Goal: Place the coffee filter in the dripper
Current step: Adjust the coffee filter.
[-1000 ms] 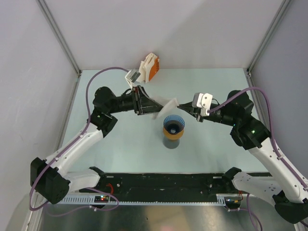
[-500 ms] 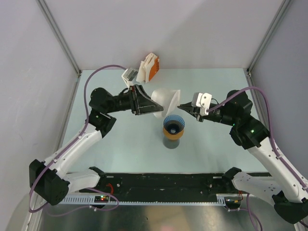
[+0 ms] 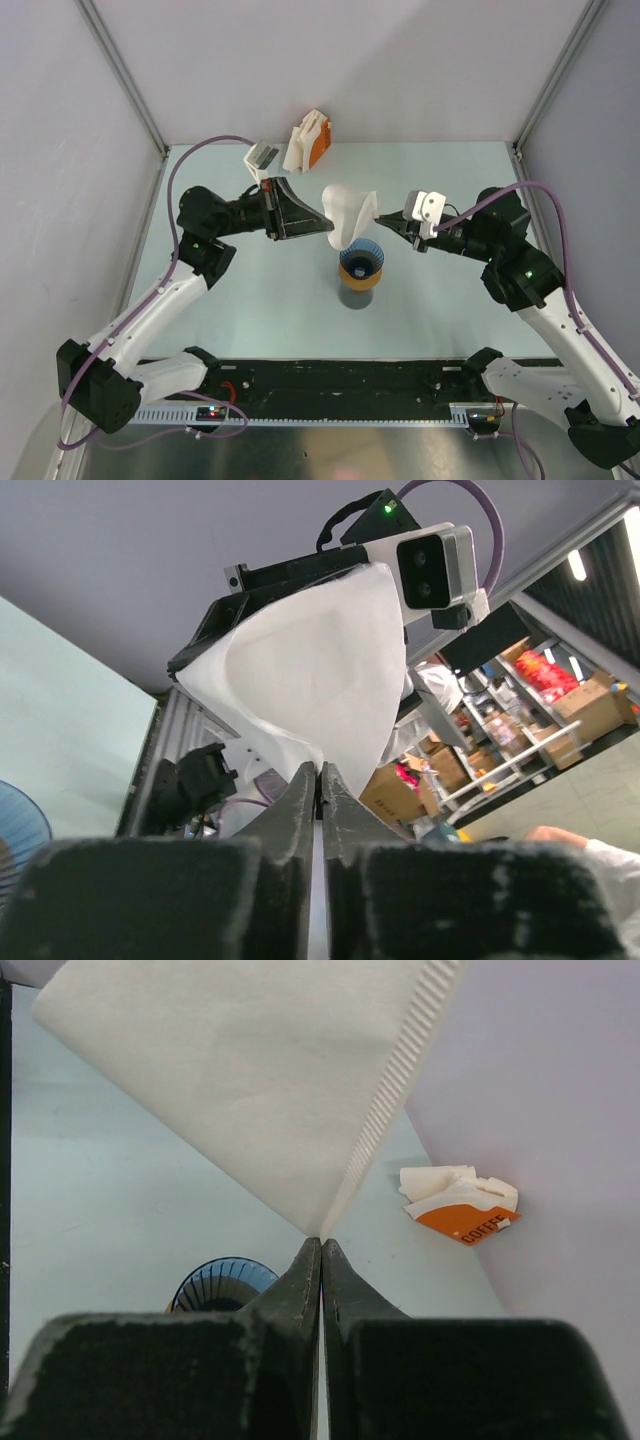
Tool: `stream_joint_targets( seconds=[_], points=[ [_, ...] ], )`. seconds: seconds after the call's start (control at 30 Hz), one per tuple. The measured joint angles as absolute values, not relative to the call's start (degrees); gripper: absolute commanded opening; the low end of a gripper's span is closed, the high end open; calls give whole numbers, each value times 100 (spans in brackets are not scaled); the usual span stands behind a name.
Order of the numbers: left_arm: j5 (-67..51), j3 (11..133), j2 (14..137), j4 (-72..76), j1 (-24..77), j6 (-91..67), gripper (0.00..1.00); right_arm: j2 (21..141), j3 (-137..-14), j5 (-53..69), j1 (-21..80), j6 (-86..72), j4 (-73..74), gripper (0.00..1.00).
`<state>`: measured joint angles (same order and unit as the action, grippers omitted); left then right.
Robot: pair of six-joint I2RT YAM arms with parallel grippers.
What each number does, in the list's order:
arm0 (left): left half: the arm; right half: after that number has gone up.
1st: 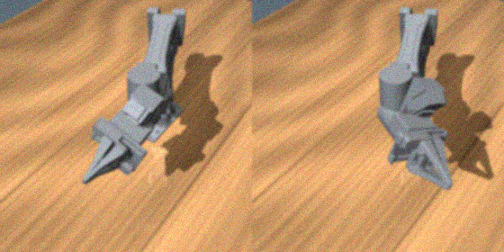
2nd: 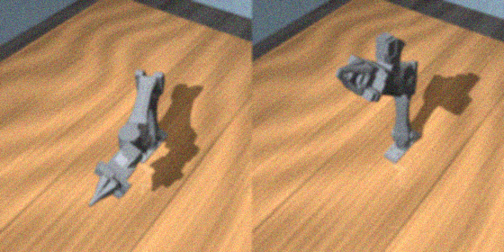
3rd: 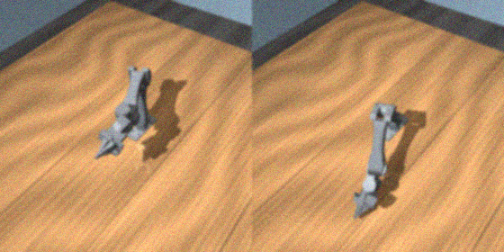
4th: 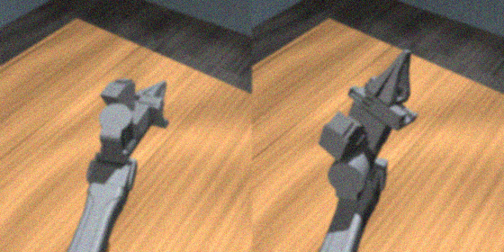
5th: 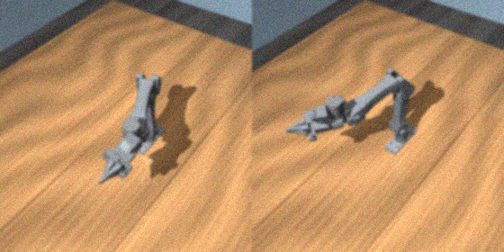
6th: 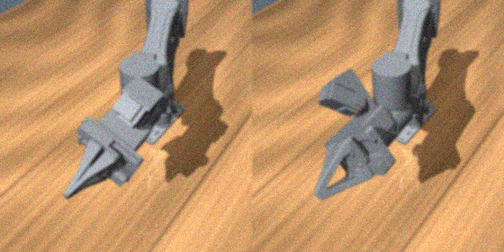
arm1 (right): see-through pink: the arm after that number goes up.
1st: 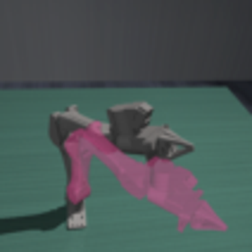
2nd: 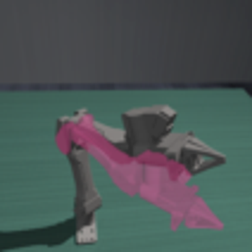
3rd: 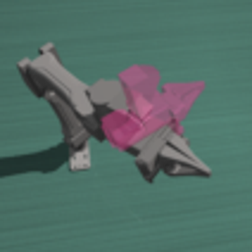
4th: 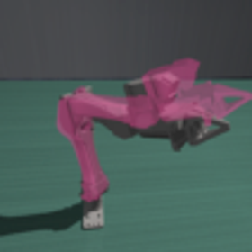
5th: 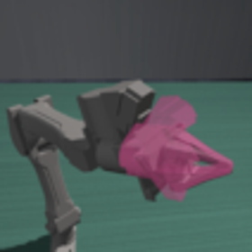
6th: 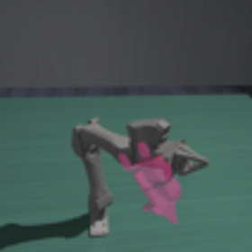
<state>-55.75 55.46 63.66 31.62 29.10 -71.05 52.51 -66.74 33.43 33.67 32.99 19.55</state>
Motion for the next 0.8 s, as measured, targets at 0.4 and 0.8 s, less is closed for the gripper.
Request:
stream_joint_targets(
  seconds=[0.4,0.8],
  points=[
    [-5422,5540,6466,3072,2910,-7098,50,5229,-6641,3347,3424,3288,1887,0],
    [-4930,5992,6646,2139,2912,-6379,0,5146,-6519,3065,3632,3203,1767,66]
  ],
)
